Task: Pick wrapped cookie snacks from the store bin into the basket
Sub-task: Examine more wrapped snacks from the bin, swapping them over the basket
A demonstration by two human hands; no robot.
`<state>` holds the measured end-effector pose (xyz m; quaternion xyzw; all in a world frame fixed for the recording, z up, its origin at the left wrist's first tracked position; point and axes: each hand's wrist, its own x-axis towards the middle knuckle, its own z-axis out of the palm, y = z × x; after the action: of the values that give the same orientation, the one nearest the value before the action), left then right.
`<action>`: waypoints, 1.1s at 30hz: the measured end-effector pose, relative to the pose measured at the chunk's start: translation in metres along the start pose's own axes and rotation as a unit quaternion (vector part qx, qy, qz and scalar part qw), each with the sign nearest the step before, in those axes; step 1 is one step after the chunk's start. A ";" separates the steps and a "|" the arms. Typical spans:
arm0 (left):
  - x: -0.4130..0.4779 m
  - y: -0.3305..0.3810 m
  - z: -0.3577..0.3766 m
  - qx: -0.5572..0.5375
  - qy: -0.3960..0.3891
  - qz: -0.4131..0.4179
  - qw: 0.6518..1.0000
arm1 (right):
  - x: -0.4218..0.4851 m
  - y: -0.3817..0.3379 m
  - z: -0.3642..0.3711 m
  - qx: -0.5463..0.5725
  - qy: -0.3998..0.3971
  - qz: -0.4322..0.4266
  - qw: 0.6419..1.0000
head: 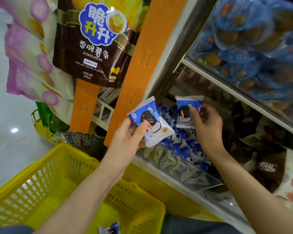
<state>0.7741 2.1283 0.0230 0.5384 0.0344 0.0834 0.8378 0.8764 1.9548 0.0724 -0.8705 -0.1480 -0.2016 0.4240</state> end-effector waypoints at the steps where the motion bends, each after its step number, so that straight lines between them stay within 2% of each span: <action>1: 0.000 0.001 0.000 0.002 0.002 -0.001 1.000 | 0.000 0.002 -0.002 0.007 -0.022 0.019 1.000; 5: 0.000 0.001 -0.001 0.005 0.013 -0.003 1.000 | -0.004 0.014 -0.007 0.006 -0.170 0.134 0.976; 8: 0.000 0.000 -0.001 0.008 0.014 -0.007 1.000 | -0.011 0.021 -0.005 -0.085 -0.320 0.236 0.914; 9: 0.000 0.000 0.000 0.009 0.013 -0.004 1.000 | -0.012 0.023 -0.005 -0.102 -0.322 0.240 0.910; 10: 0.000 0.000 0.000 0.011 0.011 0.000 1.000 | -0.012 0.023 -0.006 -0.115 -0.299 0.219 0.922; 12: -0.001 0.001 0.000 0.018 0.004 0.014 1.000 | -0.014 0.012 -0.009 -0.135 -0.216 0.127 0.959; 14: 0.000 0.001 0.001 0.031 0.000 0.030 0.999 | -0.017 -0.007 -0.012 -0.057 -0.174 0.084 0.980; 16: 0.000 -0.001 0.004 0.042 0.003 0.040 0.998 | -0.024 -0.030 -0.013 0.068 -0.242 0.084 0.964; 18: 0.000 -0.004 0.007 0.064 0.004 0.048 0.997 | -0.033 -0.044 -0.012 0.095 -0.312 0.081 0.942; 20: -0.002 -0.004 0.011 0.102 0.002 0.065 0.993 | -0.038 -0.047 -0.010 0.078 -0.319 0.066 0.942; 22: -0.001 -0.004 0.012 0.168 -0.008 0.098 0.981 | -0.034 -0.044 -0.013 0.085 -0.305 0.095 0.944; 25: 0.002 -0.006 0.012 0.312 -0.035 0.153 0.937 | -0.011 -0.029 -0.019 0.119 -0.245 0.176 0.946; 29: 0.008 -0.012 0.010 0.512 -0.096 0.210 0.827 | 0.043 0.015 0.001 0.032 -0.057 0.260 0.963; 31: 0.010 -0.016 0.011 0.583 -0.116 0.221 0.773 | 0.068 0.030 0.021 -0.013 -0.030 0.259 0.965; 33: 0.011 -0.017 0.012 0.626 -0.131 0.230 0.734 | 0.092 0.042 0.042 -0.059 -0.018 0.239 0.969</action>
<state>0.7884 2.1128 0.0127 0.9382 -0.1559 0.1617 0.2634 0.9841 1.9715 0.0642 -0.9075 0.0683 -0.0869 0.4053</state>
